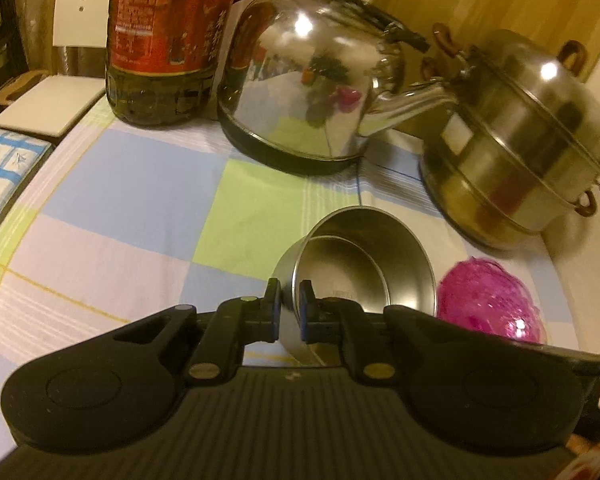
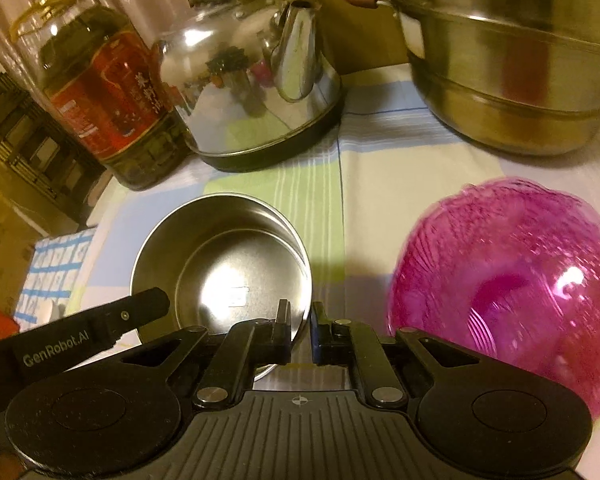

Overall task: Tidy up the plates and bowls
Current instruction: 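Lift the steel bowl with both tools and carry it toward the orange bowl, then lower the small steel bowl into the orange bowl with both tools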

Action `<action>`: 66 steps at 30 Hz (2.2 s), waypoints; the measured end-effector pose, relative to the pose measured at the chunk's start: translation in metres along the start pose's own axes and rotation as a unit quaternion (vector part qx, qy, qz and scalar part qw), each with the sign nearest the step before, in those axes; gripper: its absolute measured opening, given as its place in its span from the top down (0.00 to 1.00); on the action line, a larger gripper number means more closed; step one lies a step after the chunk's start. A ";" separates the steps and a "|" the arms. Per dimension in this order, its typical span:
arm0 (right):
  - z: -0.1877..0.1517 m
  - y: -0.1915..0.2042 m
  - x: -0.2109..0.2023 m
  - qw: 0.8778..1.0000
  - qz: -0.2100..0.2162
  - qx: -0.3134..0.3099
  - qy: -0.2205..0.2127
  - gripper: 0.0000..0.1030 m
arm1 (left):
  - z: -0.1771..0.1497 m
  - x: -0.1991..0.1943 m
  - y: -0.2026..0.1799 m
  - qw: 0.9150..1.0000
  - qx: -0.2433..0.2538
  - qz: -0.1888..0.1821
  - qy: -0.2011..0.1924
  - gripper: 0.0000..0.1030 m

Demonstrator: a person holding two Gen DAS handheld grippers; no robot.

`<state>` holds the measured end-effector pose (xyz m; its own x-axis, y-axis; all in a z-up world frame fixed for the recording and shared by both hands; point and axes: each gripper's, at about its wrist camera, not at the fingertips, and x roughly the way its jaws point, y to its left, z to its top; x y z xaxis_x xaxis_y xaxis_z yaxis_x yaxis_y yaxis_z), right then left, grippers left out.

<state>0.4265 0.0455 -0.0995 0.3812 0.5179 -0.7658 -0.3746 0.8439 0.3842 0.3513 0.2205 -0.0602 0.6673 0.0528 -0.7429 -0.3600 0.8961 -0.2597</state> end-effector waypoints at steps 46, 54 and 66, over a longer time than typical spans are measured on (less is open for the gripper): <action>-0.102 0.081 -0.148 0.995 0.049 -0.076 -0.042 0.91 | -0.102 -0.180 0.029 0.999 -0.020 0.025 -0.043 0.93; -0.107 0.093 -0.143 0.994 0.062 -0.084 -0.029 0.91 | -0.111 -0.189 0.044 0.998 -0.029 0.034 -0.041 0.93; -0.112 0.107 -0.140 0.992 0.076 -0.094 -0.019 0.91 | -0.122 -0.200 0.059 0.998 -0.042 0.042 -0.038 0.93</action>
<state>0.2380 0.0478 -0.0093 0.3392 0.6446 -0.6852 -0.5801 0.7167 0.3871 0.1167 0.2093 -0.0022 0.6787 0.1610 -0.7166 -0.4675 0.8472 -0.2524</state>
